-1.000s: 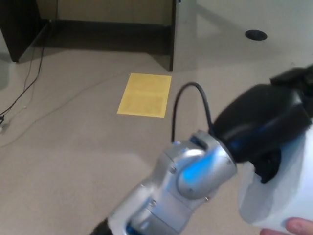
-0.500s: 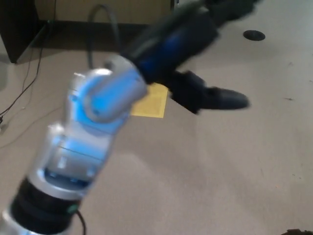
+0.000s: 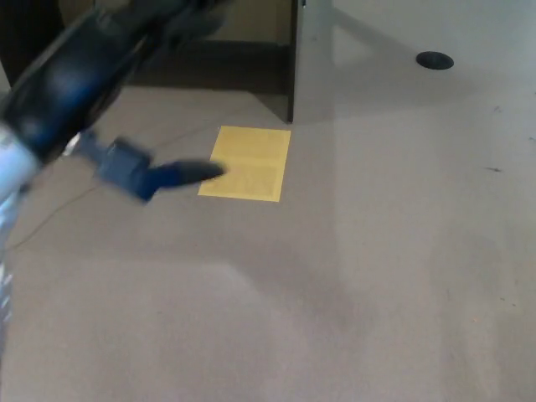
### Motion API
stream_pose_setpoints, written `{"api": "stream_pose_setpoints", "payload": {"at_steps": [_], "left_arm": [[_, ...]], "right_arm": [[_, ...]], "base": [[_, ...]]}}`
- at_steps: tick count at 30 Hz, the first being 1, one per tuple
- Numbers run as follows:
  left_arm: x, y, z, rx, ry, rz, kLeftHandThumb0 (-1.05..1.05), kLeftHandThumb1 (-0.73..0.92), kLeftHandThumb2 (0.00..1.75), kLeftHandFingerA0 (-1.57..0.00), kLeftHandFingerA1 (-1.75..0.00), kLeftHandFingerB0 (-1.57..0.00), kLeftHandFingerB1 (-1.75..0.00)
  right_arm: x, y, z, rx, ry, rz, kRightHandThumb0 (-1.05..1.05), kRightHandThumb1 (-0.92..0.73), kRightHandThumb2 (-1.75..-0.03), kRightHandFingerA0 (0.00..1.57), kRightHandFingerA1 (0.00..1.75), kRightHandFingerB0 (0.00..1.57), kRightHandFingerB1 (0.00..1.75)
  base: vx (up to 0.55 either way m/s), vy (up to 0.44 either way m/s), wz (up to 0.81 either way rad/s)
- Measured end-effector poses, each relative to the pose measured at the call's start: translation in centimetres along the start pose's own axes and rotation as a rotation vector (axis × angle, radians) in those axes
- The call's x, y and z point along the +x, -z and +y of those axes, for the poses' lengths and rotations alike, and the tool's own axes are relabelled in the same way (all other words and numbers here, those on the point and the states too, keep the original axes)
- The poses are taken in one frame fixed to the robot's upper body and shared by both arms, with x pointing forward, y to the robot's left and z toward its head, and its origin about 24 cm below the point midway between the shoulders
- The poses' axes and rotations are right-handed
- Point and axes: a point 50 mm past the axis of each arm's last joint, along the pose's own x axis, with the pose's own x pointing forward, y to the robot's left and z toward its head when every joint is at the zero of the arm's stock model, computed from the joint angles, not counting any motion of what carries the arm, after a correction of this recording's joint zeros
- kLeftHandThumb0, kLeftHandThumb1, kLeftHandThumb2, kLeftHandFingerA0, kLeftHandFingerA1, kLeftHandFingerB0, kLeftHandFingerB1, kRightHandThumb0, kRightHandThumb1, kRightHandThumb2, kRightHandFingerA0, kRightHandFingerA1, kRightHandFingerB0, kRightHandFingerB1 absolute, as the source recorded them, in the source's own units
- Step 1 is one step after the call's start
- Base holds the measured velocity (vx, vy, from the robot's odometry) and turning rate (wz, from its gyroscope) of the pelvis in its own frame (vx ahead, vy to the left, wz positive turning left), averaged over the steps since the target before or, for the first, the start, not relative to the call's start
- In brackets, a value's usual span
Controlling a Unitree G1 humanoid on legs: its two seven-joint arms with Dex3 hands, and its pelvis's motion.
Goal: A person is holding a toilet paper roll and the robot extends its left hand to grab the roll by inserting its thumb into the gap in the middle and brings its hand down by its side. Then it extends its arm again to hand the toilet paper roll back to the person.
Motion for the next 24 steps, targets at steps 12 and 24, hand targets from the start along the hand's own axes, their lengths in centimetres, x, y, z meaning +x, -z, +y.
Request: {"api": "stream_pose_setpoints", "payload": {"at_steps": [12, 24], "left_arm": [[-13.0, 13.9, -4.2, -0.303, -0.134, 0.599, -0.18, 0.37, 0.88, -0.09, -0.51, -0.07, -0.49], [-24.5, 20.5, -9.2, -0.452, -0.272, 1.066, -0.25, 0.46, 0.57, -0.22, -0.36, -0.19, -0.31]], "right_arm": [[-0.2, 0.4, 0.3, 0.001, -0.008, 0.010, -0.38, -0.67, -0.60, 0.69, 0.73, 0.43, 0.38], [-0.2, 0.4, 0.6, 0.004, -0.012, 0.012, -0.37, -0.67, -0.59, 0.68, 0.77, 0.41, 0.38]], "base": [[0.00, 0.000, 0.00], [0.00, 0.000, 0.00]]}}
